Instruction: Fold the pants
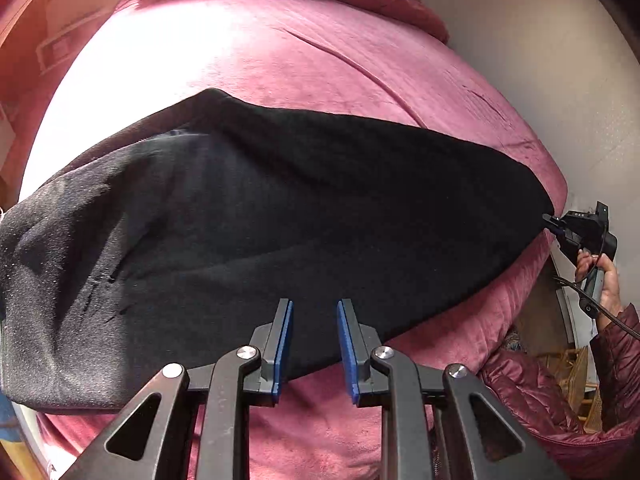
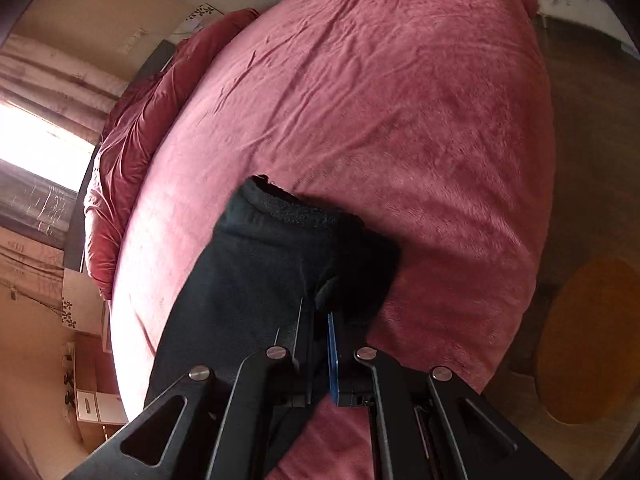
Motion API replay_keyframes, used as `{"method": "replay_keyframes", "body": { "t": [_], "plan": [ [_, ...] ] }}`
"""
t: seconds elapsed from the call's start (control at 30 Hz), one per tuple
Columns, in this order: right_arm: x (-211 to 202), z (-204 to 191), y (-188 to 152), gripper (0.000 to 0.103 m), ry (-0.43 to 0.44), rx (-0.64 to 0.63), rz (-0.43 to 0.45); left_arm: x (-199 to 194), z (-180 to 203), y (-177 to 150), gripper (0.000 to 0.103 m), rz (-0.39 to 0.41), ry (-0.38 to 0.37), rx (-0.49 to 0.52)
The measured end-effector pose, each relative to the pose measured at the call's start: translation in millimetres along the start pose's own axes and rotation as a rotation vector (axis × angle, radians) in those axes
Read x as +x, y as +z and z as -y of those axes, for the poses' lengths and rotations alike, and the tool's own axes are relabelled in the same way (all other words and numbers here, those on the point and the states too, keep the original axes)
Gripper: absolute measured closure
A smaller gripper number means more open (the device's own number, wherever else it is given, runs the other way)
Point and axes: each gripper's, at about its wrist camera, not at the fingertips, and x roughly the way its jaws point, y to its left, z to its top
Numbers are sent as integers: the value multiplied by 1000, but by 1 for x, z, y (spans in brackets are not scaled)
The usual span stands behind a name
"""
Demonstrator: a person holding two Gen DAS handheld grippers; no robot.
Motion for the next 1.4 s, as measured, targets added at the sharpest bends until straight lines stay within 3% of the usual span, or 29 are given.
{"method": "replay_keyframes", "body": {
  "t": [0.13, 0.27, 0.4, 0.47, 0.6, 0.7, 0.97, 1.07, 1.17, 1.23, 1.33, 1.37, 1.4],
  "plan": [
    [-12, -4, 1, 97, 14, -31, 16, 6, 18, 0, 81, -19, -2, 63],
    [-4, -4, 5, 94, -8, -39, -26, 19, 31, 3, 80, -52, -4, 119],
    [-13, -1, -9, 85, 76, -9, -43, 25, 42, 1, 80, -54, -20, 151],
    [-18, -5, -25, 76, 142, -25, -88, 24, 44, -1, 77, -47, -50, 170],
    [-16, -22, -59, 70, 232, -63, -176, 27, 54, -5, 71, -49, -88, 228],
    [-6, -41, -80, 62, 210, -117, -248, 34, 61, -10, 58, -73, -129, 260],
    [14, -56, -107, 63, 157, -117, -292, 53, 70, -16, 59, -89, -112, 300],
    [17, -62, -107, 76, 138, -122, -287, 52, 67, -15, 72, -73, -114, 294],
    [19, -70, -103, 76, 139, -136, -286, 51, 62, -15, 83, -65, -119, 282],
    [19, -73, -102, 76, 135, -146, -283, 50, 55, -13, 97, -52, -105, 285],
    [23, -75, -103, 78, 114, -157, -277, 50, 53, -13, 100, -44, -111, 274],
    [25, -77, -103, 90, 92, -171, -270, 50, 53, -13, 101, -42, -112, 273],
    [23, -80, -103, 94, 87, -180, -268, 46, 51, -13, 103, -36, -116, 273]
  ]
}}
